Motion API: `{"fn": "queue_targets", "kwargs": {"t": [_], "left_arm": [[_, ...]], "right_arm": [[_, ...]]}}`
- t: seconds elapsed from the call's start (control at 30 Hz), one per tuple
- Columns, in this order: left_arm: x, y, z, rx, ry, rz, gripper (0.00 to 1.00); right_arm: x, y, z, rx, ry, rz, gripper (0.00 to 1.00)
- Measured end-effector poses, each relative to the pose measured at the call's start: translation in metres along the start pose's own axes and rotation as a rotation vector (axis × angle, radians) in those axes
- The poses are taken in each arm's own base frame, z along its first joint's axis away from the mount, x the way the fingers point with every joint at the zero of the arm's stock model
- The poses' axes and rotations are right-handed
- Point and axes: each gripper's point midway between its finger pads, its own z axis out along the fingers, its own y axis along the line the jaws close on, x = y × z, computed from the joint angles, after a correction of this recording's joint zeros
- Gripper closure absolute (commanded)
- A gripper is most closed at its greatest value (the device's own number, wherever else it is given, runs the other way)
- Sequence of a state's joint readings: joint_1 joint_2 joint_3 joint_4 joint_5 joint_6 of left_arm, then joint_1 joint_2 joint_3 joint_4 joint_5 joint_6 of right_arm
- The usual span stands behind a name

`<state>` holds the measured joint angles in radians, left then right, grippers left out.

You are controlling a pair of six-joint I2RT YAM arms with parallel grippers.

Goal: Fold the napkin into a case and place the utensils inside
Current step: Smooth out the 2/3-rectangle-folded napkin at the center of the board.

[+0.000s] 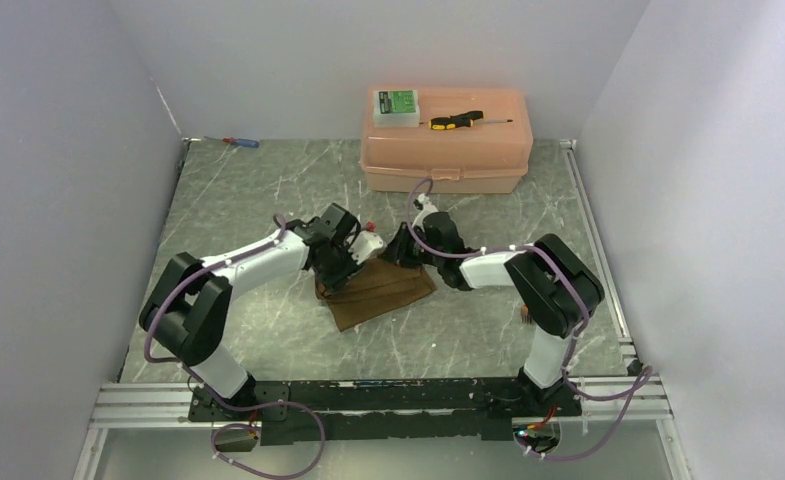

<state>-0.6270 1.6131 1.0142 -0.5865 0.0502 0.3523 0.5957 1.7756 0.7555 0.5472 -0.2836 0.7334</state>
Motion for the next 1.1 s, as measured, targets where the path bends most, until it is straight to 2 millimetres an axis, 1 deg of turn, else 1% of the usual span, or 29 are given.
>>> {"fn": "queue_targets", "kwargs": {"t": [0.1,0.17,0.23,0.3,0.37,0.4,0.43,0.47,0.53,0.63,0.7,0.8,0.9,0.93,1.03,1.1], "left_arm": [[-0.021,-0.001,-0.019,0.041,-0.048,-0.035,0.57],[-0.034,0.002,-0.033,0.059,-0.09,-0.058,0.57],[-0.043,0.006,-0.047,0.08,-0.127,-0.085,0.59],[-0.043,0.01,-0.057,0.093,-0.147,-0.114,0.62],[-0.037,0.014,-0.06,0.097,-0.145,-0.138,0.69],[-0.033,0.017,-0.06,0.094,-0.142,-0.149,0.74],[-0.025,0.019,-0.057,0.092,-0.13,-0.158,0.79],[-0.019,0.018,-0.054,0.093,-0.118,-0.164,0.82],[-0.001,0.017,-0.043,0.094,-0.083,-0.167,0.86],[0.025,0.01,-0.03,0.111,-0.021,-0.165,0.88],[0.034,0.008,-0.025,0.117,-0.007,-0.161,0.9],[0.031,0.01,-0.021,0.114,-0.024,-0.142,0.92],[0.027,0.014,-0.013,0.104,-0.049,-0.121,0.93],[0.029,0.014,-0.01,0.105,-0.049,-0.116,0.93],[0.039,0.01,0.001,0.115,-0.028,-0.109,0.94],[0.043,0.008,0.006,0.119,-0.019,-0.1,0.94]], "right_arm": [[0.007,0.013,0.012,-0.026,0.035,-0.014,0.85],[0.011,0.023,0.015,-0.048,0.047,-0.026,0.88],[0.014,0.029,0.017,-0.064,0.057,-0.032,0.92],[0.017,0.029,0.018,-0.068,0.067,-0.032,0.94],[0.022,0.025,0.02,-0.061,0.081,-0.028,0.96],[0.025,0.022,0.021,-0.054,0.09,-0.025,0.97],[0.029,0.017,0.023,-0.046,0.1,-0.021,0.98],[0.032,0.015,0.024,-0.04,0.106,-0.018,0.98],[0.038,0.009,0.024,-0.027,0.12,-0.013,0.98],[0.045,0.004,0.021,-0.014,0.136,-0.007,0.98],[0.046,0.003,0.021,-0.013,0.14,-0.006,0.99],[0.046,0.006,0.02,-0.026,0.148,0.003,0.98],[0.04,0.018,0.021,-0.063,0.156,0.039,0.98],[0.036,0.023,0.023,-0.076,0.152,0.047,0.98],[0.016,0.049,0.031,-0.15,0.134,0.07,0.99],[0.005,0.062,0.036,-0.189,0.122,0.081,0.99]]}}
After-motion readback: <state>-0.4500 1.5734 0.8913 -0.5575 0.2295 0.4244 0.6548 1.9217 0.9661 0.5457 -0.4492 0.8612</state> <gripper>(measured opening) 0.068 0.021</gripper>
